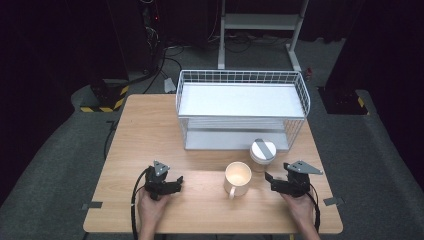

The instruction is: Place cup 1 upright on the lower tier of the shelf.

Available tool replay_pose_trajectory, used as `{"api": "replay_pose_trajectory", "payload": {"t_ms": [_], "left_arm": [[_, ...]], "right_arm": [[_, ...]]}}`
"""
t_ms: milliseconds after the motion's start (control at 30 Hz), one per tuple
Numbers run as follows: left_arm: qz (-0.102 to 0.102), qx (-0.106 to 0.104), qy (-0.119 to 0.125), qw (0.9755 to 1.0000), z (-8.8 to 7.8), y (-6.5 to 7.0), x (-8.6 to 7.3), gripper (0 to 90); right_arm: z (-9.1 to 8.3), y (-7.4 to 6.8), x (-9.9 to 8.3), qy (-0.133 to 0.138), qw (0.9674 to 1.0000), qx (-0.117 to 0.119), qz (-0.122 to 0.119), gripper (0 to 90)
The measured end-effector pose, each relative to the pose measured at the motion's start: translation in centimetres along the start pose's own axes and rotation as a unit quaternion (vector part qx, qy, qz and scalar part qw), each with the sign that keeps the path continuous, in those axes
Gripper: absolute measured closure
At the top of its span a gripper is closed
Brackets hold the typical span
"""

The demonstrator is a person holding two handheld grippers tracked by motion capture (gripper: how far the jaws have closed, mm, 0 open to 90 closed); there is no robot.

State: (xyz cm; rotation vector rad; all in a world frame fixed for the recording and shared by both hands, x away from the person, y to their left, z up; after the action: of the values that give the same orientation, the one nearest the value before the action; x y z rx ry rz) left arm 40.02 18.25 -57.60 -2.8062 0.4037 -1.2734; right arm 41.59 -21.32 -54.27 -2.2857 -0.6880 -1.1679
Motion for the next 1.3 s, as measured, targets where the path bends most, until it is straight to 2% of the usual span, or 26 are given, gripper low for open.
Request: {"api": "replay_pose_trajectory", "payload": {"t_ms": [167,300,700,800,900,1033,1200,1300], "left_arm": [[0.0,0.0,0.0,1.0,0.0,0.0,0.0,16.0],[0.0,0.0,0.0,1.0,0.0,0.0,0.0,16.0],[0.0,0.0,0.0,1.0,0.0,0.0,0.0,16.1],[0.0,0.0,0.0,1.0,0.0,0.0,0.0,16.0],[0.0,0.0,0.001,1.0,0.0,0.0,0.0,16.1],[0.0,0.0,0.0,1.0,0.0,0.0,0.0,16.1],[0.0,0.0,0.0,1.0,0.0,0.0,0.0,16.1],[0.0,0.0,0.0,1.0,0.0,0.0,0.0,16.1]], "right_arm": [[0.4,-0.1,0.4,0.001,1.0,0.007,0.004,12.4],[0.7,-0.2,0.7,0.006,1.0,0.005,-0.003,11.4],[1.4,0.2,0.9,0.009,1.0,0.001,-0.001,9.2],[1.6,0.2,1.2,0.001,1.0,0.001,0.003,8.7],[2.0,0.1,1.8,-0.003,1.0,0.003,-0.006,8.7],[2.3,0.0,2.0,0.004,1.0,0.007,-0.006,8.7],[2.9,-0.1,2.2,-0.007,0.9999,0.011,-0.002,8.6],[3.3,-0.2,2.5,-0.008,0.9998,0.014,-0.008,8.7]]}}
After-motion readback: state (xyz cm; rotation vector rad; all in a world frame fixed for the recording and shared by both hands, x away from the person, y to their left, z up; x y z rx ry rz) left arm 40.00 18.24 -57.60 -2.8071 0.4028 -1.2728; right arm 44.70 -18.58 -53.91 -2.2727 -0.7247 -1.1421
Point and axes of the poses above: each handheld gripper's, and its own axes: z roughly forward along the jaws, x roughly out of its top, y roughly to its right, the point moved 7 cm from there along z, roughly forward along the jaws, and after that the axes turned 11 degrees about x, right-handed, at the moved point
